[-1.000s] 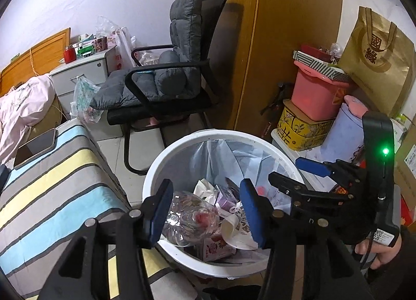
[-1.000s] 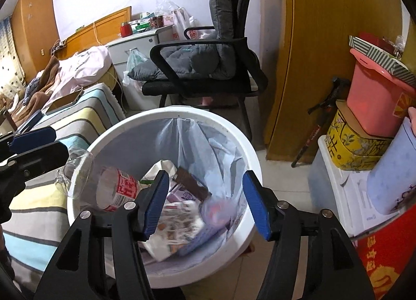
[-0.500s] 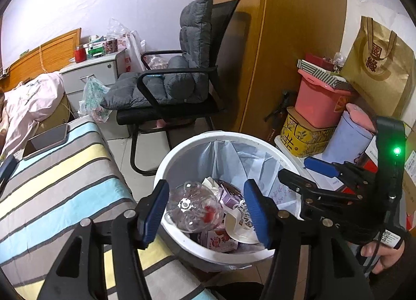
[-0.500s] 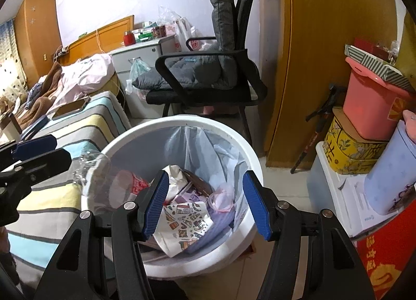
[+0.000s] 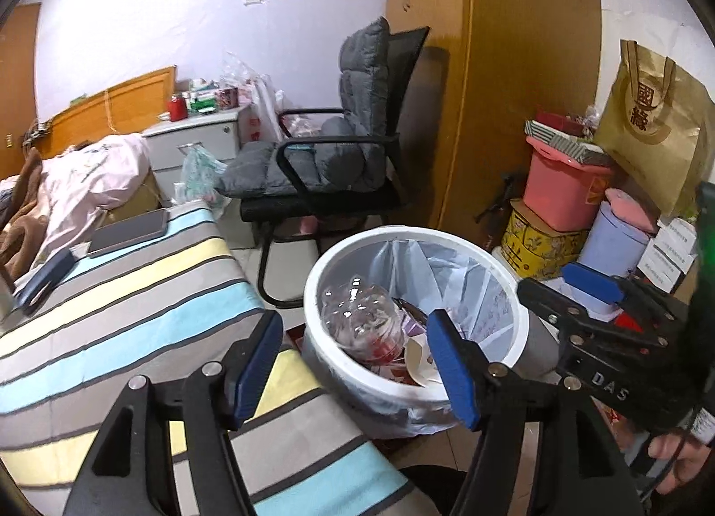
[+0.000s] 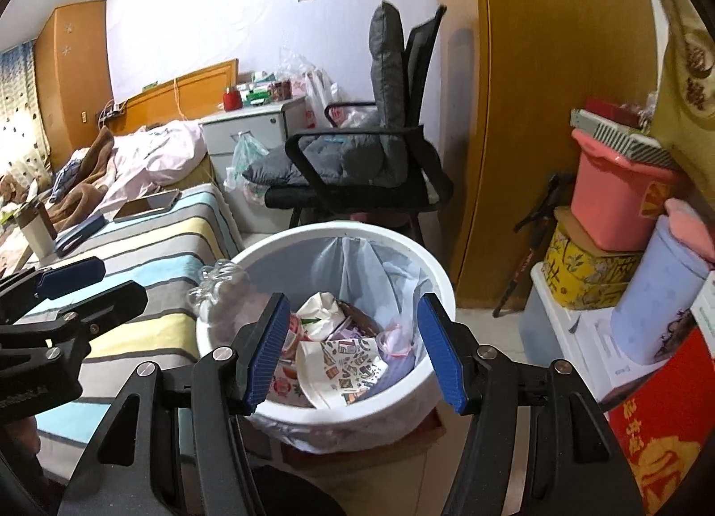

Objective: Collect trash

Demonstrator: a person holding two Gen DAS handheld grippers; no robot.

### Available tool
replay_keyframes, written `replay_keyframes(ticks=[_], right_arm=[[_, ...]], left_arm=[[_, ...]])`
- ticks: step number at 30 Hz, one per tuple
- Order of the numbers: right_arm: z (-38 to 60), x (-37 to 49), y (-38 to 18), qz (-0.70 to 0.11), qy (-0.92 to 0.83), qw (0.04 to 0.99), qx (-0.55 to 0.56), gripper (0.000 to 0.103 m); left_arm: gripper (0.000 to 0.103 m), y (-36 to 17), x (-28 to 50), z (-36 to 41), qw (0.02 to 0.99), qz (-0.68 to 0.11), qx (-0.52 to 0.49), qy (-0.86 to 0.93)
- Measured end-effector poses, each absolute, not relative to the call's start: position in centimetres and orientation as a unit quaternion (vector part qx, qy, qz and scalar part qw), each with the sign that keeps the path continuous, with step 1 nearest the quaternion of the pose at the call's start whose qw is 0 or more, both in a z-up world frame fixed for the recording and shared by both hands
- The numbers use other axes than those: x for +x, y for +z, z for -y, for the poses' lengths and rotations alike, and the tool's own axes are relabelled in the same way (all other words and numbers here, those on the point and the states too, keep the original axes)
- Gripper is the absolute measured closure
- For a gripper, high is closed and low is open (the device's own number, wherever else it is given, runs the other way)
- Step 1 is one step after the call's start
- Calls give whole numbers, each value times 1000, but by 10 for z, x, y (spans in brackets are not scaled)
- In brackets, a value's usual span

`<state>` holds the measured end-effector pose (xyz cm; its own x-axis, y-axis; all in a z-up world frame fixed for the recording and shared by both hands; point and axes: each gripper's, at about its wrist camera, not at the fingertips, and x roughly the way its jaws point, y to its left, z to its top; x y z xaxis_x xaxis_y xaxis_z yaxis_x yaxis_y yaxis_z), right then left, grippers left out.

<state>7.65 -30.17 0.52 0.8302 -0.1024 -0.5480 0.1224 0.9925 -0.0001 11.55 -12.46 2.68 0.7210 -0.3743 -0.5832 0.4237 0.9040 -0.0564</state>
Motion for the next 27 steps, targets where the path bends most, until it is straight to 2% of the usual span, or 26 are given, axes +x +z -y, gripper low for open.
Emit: replay_keyframes(ticks=[27], right_arm=[[281, 42, 2, -261, -112, 958, 30, 42]], left_arm=[[33, 22, 82, 103, 942, -289, 31, -169]])
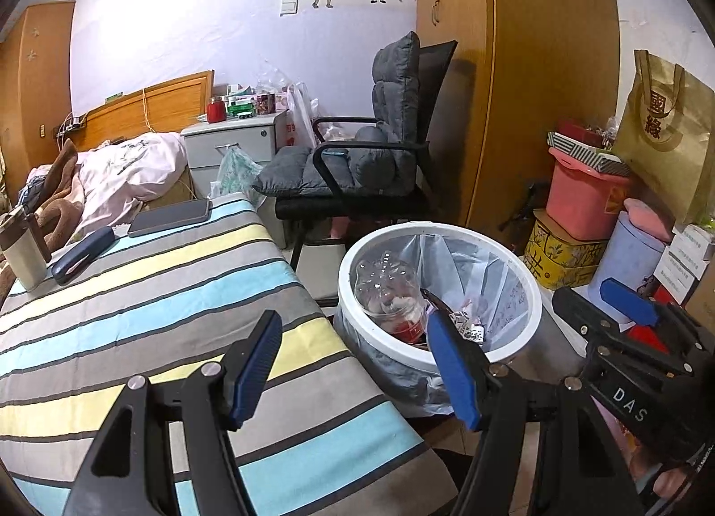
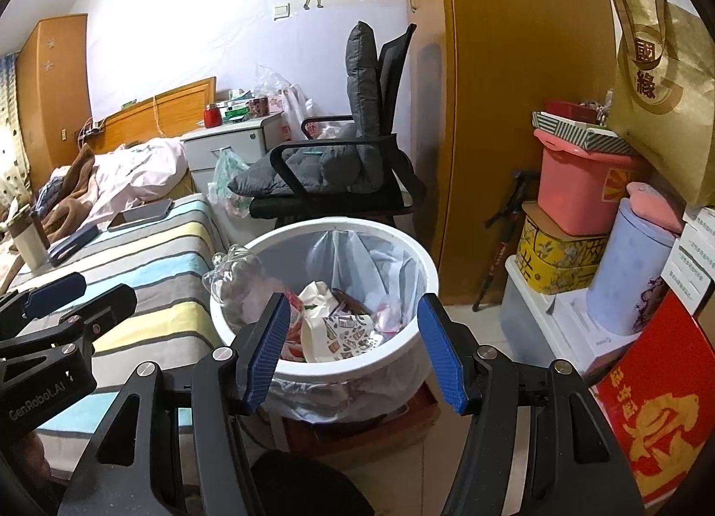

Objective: Collect trash

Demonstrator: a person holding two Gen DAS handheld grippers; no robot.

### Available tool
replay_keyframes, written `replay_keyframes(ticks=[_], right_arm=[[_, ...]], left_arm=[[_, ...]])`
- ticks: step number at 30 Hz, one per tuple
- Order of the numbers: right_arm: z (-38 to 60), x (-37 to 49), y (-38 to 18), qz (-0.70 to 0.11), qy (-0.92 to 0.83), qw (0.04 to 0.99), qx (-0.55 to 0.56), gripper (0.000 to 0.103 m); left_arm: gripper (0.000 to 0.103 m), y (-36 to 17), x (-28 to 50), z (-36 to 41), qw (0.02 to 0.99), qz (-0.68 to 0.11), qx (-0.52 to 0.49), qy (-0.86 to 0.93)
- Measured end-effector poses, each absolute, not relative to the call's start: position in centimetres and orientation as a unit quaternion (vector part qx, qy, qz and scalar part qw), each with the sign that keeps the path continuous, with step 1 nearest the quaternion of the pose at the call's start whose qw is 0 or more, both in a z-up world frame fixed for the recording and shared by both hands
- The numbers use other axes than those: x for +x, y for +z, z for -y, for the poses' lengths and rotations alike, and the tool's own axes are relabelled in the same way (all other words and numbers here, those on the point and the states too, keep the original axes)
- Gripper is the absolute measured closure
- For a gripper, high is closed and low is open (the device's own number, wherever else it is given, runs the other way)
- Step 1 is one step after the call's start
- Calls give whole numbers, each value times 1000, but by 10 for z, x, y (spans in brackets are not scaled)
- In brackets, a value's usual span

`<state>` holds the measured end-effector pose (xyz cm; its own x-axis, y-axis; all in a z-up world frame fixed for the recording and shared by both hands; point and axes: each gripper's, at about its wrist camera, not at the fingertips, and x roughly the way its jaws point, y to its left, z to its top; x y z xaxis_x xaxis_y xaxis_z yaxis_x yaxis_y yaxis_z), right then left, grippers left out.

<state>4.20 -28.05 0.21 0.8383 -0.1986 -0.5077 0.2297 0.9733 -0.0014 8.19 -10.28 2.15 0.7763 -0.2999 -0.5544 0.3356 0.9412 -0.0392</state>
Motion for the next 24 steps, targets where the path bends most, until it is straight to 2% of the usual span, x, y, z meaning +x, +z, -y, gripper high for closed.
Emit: replay_keyframes(ticks=[24], right_arm=[[275, 41, 3, -260, -108, 959, 31, 42]], left_arm=[[32, 23, 81, 102, 941, -289, 31, -172]])
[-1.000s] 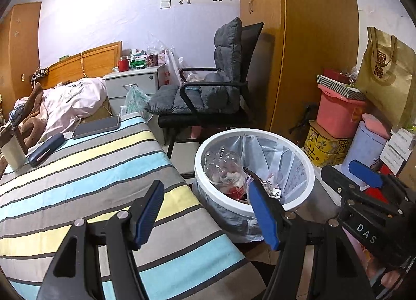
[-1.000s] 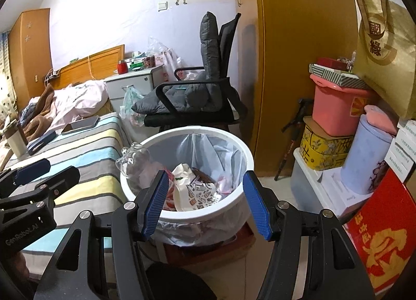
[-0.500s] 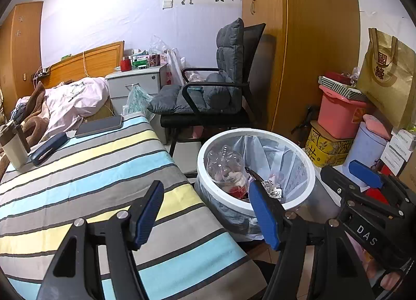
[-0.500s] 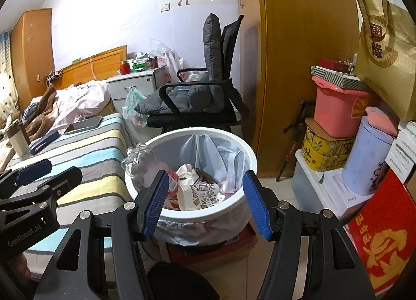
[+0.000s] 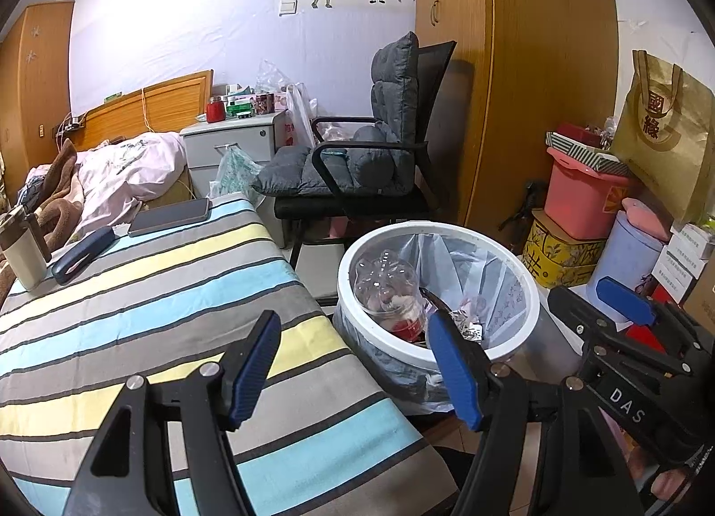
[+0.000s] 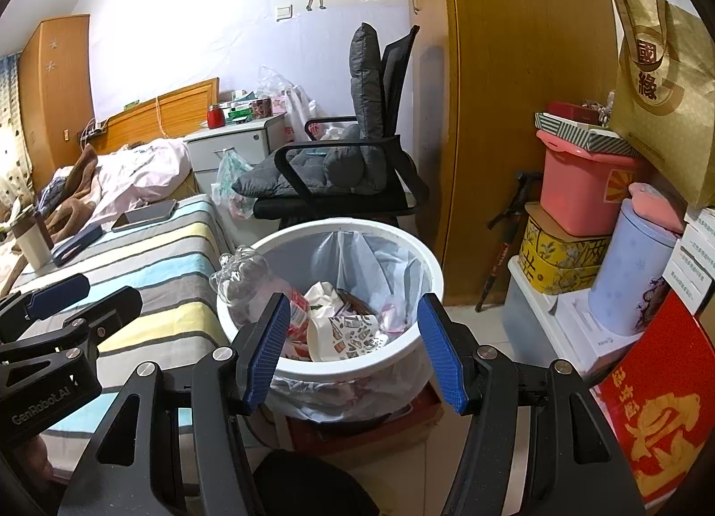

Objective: Collect trash

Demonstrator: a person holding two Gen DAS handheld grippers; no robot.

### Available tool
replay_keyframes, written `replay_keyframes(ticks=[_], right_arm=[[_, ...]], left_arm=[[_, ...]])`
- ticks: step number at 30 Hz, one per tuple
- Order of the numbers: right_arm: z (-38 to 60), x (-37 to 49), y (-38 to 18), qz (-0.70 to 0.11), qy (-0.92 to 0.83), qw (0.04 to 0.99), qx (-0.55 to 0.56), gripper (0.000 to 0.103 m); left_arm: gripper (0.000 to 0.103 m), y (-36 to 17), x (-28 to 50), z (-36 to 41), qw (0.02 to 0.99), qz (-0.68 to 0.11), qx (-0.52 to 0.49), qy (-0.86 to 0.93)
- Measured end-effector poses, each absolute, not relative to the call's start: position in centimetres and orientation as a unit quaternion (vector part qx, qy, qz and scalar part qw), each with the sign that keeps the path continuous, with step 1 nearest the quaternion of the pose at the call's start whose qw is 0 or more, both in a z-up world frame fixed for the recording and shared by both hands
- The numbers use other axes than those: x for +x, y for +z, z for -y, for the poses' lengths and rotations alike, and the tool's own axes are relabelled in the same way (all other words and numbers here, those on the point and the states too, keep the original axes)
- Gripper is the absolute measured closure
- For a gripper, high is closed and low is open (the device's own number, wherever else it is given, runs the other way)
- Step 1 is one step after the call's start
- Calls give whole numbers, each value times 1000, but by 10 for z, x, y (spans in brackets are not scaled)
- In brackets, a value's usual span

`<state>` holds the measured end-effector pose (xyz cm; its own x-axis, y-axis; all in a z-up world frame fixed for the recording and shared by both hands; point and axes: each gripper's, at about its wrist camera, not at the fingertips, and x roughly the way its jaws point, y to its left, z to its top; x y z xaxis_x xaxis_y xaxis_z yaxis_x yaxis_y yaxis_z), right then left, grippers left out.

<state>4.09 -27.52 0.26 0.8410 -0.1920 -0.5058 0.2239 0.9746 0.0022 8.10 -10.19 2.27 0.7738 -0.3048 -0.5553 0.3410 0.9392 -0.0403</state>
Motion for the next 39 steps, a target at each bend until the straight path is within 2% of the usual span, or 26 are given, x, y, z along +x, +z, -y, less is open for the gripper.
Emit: replay_keyframes(ticks=[39], right_arm=[[273, 40, 3, -262, -108, 959, 29, 42]], left_arm=[[32, 23, 81, 104, 942, -287, 26, -169]])
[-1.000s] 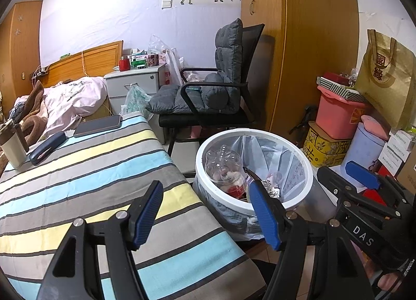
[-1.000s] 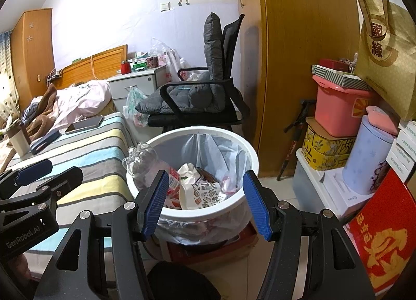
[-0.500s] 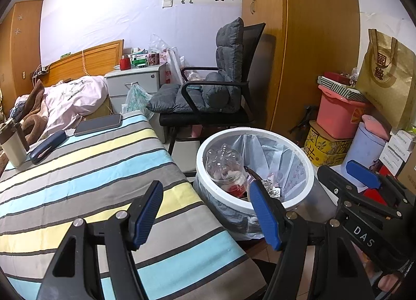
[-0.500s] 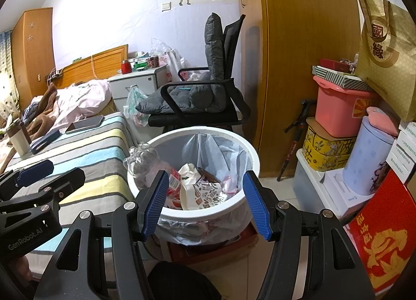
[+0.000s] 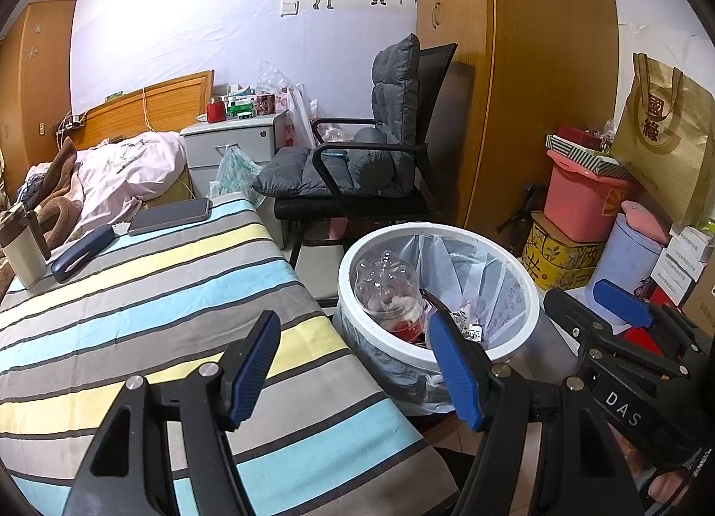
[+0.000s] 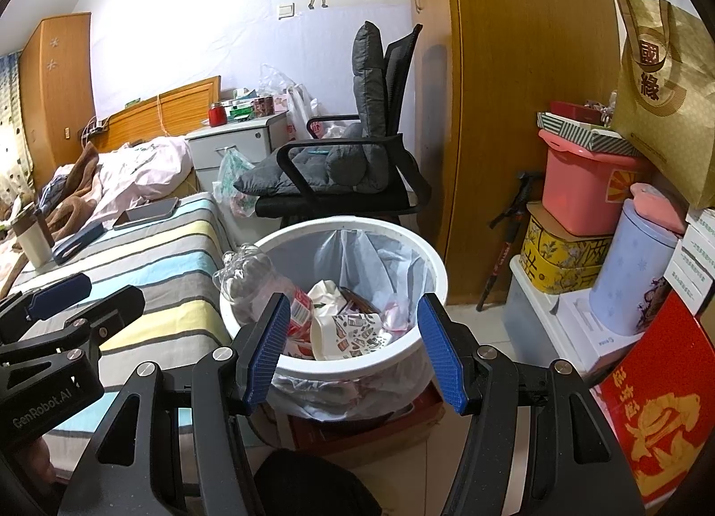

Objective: Collect trash

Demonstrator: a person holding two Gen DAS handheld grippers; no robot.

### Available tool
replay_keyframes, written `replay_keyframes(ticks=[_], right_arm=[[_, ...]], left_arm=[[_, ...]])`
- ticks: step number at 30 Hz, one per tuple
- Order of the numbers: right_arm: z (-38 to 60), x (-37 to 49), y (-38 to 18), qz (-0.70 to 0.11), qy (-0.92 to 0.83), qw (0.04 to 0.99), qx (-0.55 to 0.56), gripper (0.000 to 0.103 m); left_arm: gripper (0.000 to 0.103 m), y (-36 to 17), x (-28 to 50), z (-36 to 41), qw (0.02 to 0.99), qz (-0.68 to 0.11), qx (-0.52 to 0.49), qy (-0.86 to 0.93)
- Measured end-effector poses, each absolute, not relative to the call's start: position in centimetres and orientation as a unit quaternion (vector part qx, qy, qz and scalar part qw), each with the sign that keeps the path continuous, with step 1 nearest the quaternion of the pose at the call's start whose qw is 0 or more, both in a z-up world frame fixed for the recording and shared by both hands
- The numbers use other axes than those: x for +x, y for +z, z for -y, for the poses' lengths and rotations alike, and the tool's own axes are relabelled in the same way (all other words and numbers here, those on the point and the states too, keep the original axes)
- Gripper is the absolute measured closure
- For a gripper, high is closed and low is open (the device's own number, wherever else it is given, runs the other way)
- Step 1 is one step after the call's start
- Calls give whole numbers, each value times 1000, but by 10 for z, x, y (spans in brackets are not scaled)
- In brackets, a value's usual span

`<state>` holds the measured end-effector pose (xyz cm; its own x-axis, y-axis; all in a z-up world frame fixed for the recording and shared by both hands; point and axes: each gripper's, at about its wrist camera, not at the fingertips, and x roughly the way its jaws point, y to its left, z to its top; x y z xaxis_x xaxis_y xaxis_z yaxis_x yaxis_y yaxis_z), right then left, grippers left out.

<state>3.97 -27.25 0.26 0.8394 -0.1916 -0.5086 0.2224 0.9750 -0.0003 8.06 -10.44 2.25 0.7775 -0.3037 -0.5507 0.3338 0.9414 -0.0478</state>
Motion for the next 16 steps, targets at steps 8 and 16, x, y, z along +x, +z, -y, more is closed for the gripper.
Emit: replay_keyframes(ticks=[8, 16], right_arm=[[272, 40, 3, -262, -108, 959, 29, 42], [270, 39, 3, -263, -106, 958, 29, 42]], left_arm=[[32, 22, 82, 101, 943, -286, 23, -171], [32, 23, 81, 98, 943, -285, 22, -169]])
